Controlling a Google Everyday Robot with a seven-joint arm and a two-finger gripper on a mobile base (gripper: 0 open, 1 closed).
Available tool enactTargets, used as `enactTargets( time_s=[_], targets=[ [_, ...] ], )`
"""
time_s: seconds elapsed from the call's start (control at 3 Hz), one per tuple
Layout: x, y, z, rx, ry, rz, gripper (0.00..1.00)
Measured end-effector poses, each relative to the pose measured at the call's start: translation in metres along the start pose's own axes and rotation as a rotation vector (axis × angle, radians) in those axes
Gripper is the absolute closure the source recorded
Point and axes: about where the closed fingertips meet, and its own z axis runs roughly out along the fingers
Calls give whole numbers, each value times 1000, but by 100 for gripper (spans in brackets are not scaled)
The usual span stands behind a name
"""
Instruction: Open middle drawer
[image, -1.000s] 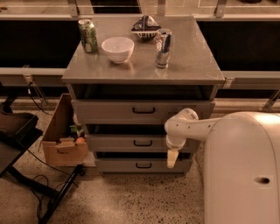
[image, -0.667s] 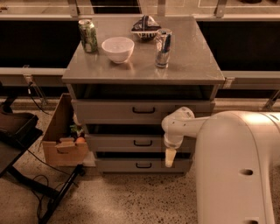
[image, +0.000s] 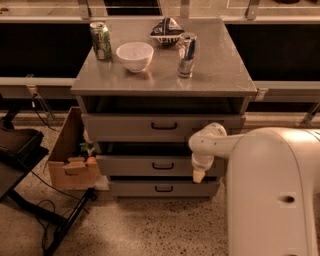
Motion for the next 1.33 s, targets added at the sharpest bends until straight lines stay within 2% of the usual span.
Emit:
enactTargets(
  time_s=[0.67, 1.0, 1.33],
  targets=[
    [0, -2, -6, 0, 0, 0, 89],
    [0, -2, -7, 0, 0, 0, 94],
    [0, -2, -7, 0, 0, 0, 65]
  ],
)
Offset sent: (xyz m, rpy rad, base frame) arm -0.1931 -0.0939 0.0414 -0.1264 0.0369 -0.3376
